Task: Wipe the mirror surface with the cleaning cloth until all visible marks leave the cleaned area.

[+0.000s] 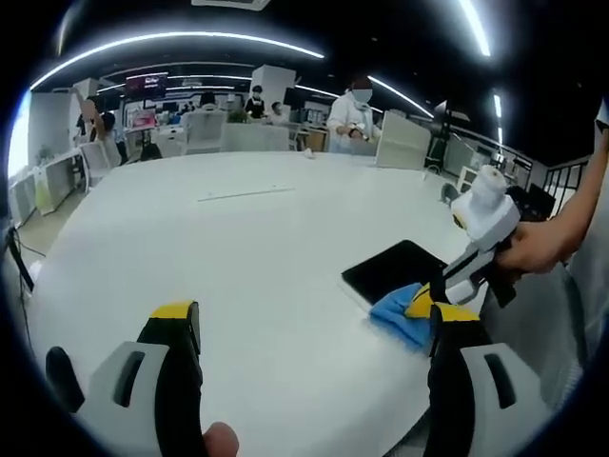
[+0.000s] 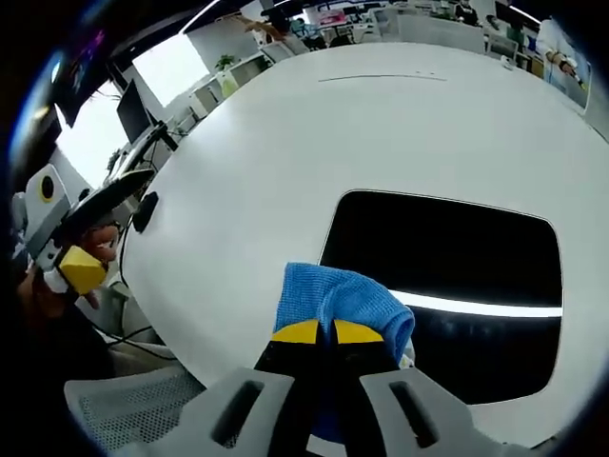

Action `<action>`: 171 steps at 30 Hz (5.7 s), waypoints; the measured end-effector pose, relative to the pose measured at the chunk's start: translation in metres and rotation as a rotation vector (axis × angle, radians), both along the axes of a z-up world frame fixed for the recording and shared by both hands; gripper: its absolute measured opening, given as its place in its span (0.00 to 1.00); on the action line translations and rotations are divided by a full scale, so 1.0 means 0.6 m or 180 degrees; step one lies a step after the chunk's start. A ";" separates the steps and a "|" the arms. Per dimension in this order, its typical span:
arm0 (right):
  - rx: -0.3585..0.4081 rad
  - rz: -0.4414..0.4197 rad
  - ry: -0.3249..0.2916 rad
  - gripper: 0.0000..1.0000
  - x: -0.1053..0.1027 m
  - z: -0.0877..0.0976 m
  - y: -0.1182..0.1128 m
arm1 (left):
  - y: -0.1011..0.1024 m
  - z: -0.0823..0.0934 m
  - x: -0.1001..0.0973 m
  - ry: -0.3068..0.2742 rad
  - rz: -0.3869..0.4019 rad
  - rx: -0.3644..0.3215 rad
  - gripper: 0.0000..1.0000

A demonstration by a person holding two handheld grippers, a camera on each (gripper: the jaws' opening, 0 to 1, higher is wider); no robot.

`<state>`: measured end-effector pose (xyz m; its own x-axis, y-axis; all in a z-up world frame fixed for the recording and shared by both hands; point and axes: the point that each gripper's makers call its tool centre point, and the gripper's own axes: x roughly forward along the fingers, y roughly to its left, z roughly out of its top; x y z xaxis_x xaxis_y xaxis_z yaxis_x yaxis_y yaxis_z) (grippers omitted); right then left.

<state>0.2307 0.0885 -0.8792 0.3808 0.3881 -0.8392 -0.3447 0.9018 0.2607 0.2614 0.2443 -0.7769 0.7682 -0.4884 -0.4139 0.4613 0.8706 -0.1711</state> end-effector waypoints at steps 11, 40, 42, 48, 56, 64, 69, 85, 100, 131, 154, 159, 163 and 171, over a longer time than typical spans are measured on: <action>-0.0067 0.0094 -0.0031 0.00 0.009 0.001 0.004 | 0.004 -0.001 -0.010 -0.0022 -0.0013 0.0047 0.99; -0.0200 0.0355 -0.0061 0.00 0.089 0.001 0.013 | 0.015 -0.013 0.009 0.0128 -0.0010 0.0004 0.99; -0.0203 0.0375 -0.0071 0.00 0.093 0.001 0.013 | 0.021 -0.014 0.013 0.0136 -0.0020 0.0034 0.99; -0.0140 0.0317 -0.0023 0.00 0.107 0.001 0.015 | 0.031 -0.014 0.024 0.0133 0.0013 0.0019 0.99; -0.0162 0.0322 -0.0026 0.00 0.129 0.001 0.016 | 0.019 -0.013 0.024 0.0165 0.0011 -0.0078 0.99; -0.0116 0.0253 0.0008 0.00 0.161 0.001 0.020 | 0.009 -0.009 0.008 0.0156 -0.0024 -0.0046 0.99; -0.0127 0.0294 0.0005 0.00 0.162 0.001 0.019 | 0.013 -0.010 0.004 0.0167 0.0001 -0.0045 0.99; -0.0140 0.0357 -0.0050 0.00 0.176 0.000 0.018 | -0.001 -0.001 0.002 0.0158 0.0019 -0.0055 0.99; -0.0207 0.0297 -0.0019 0.00 0.175 0.000 -0.020 | -0.003 -0.003 -0.001 0.0170 0.0003 -0.0037 0.99; -0.0143 0.0066 0.0107 0.00 0.143 -0.002 -0.065 | -0.024 0.009 0.020 0.0087 -0.0067 0.0026 0.99; -0.0016 0.0173 0.0204 0.00 0.038 -0.001 -0.054 | -0.029 0.006 0.011 0.0027 -0.0060 0.0062 0.99; 0.0030 0.0155 0.0215 0.00 0.008 0.000 -0.057 | -0.036 0.004 0.004 0.0042 -0.0094 0.0092 0.99; 0.0054 0.0158 0.0202 0.00 -0.004 0.001 -0.061 | -0.037 0.001 0.004 0.0039 -0.0079 0.0091 0.99; 0.0099 0.0141 0.0231 0.00 -0.019 0.001 -0.063 | -0.048 -0.005 0.004 0.0077 -0.0113 0.0108 0.99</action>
<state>0.2194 0.0504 -0.8784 0.3013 0.4294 -0.8514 -0.3632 0.8772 0.3139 0.2638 0.2154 -0.7800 0.7402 -0.5004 -0.4490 0.4880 0.8593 -0.1532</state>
